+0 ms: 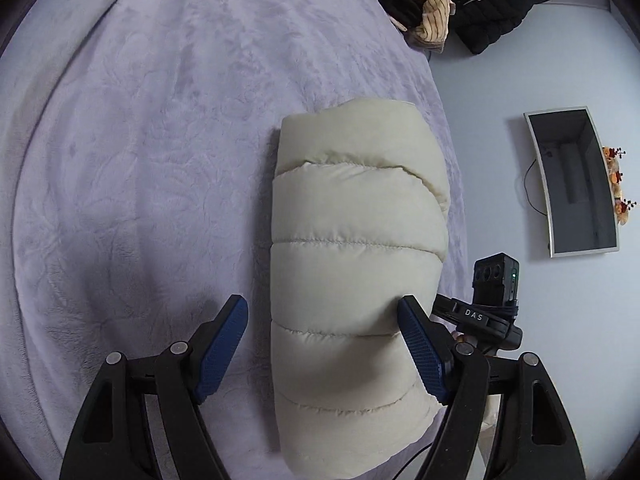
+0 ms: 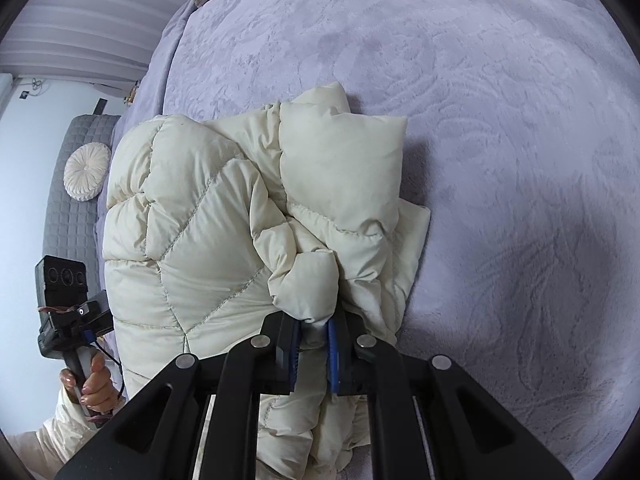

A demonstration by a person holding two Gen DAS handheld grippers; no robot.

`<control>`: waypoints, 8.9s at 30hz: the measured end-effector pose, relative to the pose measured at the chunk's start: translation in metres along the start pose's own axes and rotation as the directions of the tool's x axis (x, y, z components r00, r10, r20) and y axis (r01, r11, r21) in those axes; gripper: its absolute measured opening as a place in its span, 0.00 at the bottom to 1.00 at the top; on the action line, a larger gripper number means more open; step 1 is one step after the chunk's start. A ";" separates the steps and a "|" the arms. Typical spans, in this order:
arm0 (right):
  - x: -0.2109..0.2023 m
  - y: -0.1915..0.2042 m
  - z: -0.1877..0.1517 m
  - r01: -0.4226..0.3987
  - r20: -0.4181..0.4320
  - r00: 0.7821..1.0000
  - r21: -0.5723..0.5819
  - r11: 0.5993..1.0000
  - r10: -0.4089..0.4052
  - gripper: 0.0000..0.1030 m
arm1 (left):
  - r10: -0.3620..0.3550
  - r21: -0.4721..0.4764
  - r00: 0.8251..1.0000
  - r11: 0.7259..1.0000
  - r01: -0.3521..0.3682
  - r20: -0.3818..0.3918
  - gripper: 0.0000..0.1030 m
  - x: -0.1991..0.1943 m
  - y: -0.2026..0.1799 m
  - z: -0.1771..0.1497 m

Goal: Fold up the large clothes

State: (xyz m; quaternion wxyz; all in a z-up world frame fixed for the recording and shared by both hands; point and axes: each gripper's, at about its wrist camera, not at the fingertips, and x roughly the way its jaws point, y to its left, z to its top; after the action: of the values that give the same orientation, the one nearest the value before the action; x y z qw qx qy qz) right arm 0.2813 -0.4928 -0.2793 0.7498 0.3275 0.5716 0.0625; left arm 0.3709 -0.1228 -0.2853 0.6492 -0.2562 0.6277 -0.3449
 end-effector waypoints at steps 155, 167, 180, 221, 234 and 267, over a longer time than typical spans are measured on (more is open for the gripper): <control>0.050 0.110 -0.273 0.205 -0.113 0.972 -0.032 0.978 -0.207 0.11 | 0.406 0.216 0.910 0.884 -0.415 0.087 0.88 -0.013 -0.023 -0.102; 0.041 0.105 -0.259 0.205 -0.126 0.971 -0.002 0.979 -0.204 0.11 | 0.429 0.218 0.898 0.872 -0.439 0.094 0.89 -0.011 -0.028 -0.101; -0.014 0.134 -0.251 0.226 -0.101 0.969 0.012 0.974 -0.224 0.16 | 0.492 0.194 0.854 0.833 -0.518 0.168 0.89 -0.104 -0.054 -0.142; -0.121 0.291 -0.279 0.494 0.255 0.851 -0.090 0.865 -0.459 1.00 | 0.664 0.035 0.686 0.711 -0.703 0.297 1.00 -0.225 -0.098 -0.227; -0.121 0.291 -0.283 0.499 0.256 0.848 -0.088 0.862 -0.464 1.00 | 0.665 0.060 0.680 0.700 -0.712 0.309 1.00 -0.227 -0.107 -0.233; -0.131 0.298 -0.283 0.518 0.286 0.832 -0.092 0.850 -0.476 1.00 | 0.656 0.085 0.684 0.699 -0.710 0.320 1.00 -0.230 -0.120 -0.235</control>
State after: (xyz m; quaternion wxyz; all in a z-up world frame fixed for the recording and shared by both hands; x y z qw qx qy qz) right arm 0.0664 -0.2035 -0.0424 0.8310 0.1088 0.5298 -0.1301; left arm 0.1285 0.0023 -0.0657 0.8312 0.0212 0.5463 -0.1008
